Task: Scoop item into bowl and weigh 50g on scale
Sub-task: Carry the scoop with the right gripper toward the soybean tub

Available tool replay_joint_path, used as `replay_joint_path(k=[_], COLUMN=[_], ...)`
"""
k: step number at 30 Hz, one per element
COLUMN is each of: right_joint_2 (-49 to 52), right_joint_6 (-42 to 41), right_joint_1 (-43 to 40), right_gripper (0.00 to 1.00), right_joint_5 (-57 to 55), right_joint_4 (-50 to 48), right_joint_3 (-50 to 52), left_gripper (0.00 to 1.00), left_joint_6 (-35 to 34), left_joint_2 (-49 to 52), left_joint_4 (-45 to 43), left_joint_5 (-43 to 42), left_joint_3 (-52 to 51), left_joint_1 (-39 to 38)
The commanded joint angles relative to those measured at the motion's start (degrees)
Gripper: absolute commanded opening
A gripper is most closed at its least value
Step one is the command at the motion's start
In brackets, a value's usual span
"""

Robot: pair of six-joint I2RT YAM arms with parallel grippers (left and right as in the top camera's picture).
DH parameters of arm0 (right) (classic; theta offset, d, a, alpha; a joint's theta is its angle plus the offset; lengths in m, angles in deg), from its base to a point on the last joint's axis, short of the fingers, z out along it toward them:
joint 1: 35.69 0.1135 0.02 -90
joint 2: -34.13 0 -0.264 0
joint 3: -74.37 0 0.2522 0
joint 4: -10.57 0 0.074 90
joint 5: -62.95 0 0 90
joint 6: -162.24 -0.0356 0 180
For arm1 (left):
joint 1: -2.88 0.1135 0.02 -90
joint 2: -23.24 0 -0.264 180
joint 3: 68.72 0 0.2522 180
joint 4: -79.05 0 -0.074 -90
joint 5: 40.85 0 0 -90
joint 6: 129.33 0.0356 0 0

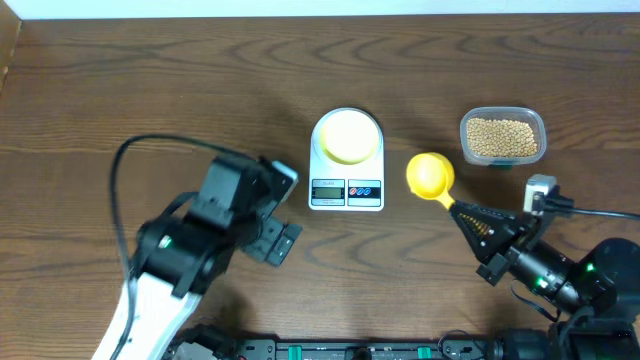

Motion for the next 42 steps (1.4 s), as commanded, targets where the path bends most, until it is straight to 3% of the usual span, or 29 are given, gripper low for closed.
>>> replay_joint_path(k=[1,3,5,11,15,25,42], right_joint_2=[-0.3,-0.3,-0.3,-0.3,-0.3,-0.3,-0.3], right_joint_6=[6.4,7.6,8.3,10.1,10.1,10.0,10.0], right_joint_1=[-2.4,-3.1,-3.6,-4.3,-4.3,-4.3,-4.3], right_gripper=[0.01,0.01,0.01,0.01,0.01,0.01,0.01], right_joint_5=[1.4,1.3,0.7,-2.9,-3.0,-2.9,-2.9], right_joint_4=[3.0,4.4,5.9,9.8,9.8,10.7,13.7], right_joint_3=[-3.9,-5.0,-6.0,-7.1,-7.1,-7.1,-7.1], left_gripper=[0.98,0.98,0.98,0.98,0.98,0.98,0.98], left_joint_6=[6.3,12.0,13.5,25.5,26.3,26.3,26.3], left_joint_2=[4.5,6.0,6.9,4.2,2.7,-4.5,-2.5], left_joint_4=[-1.0,-0.8,-0.9,6.7,7.1,5.4,5.5], left_joint_5=[-3.4,-7.3,-9.4,-20.7,-20.8,-16.2,-19.8], left_joint_3=[0.8,0.8,0.9,1.0,1.0,1.0,1.2], left_joint_1=[-0.1,0.0,1.0,13.1,17.9,17.9,18.0])
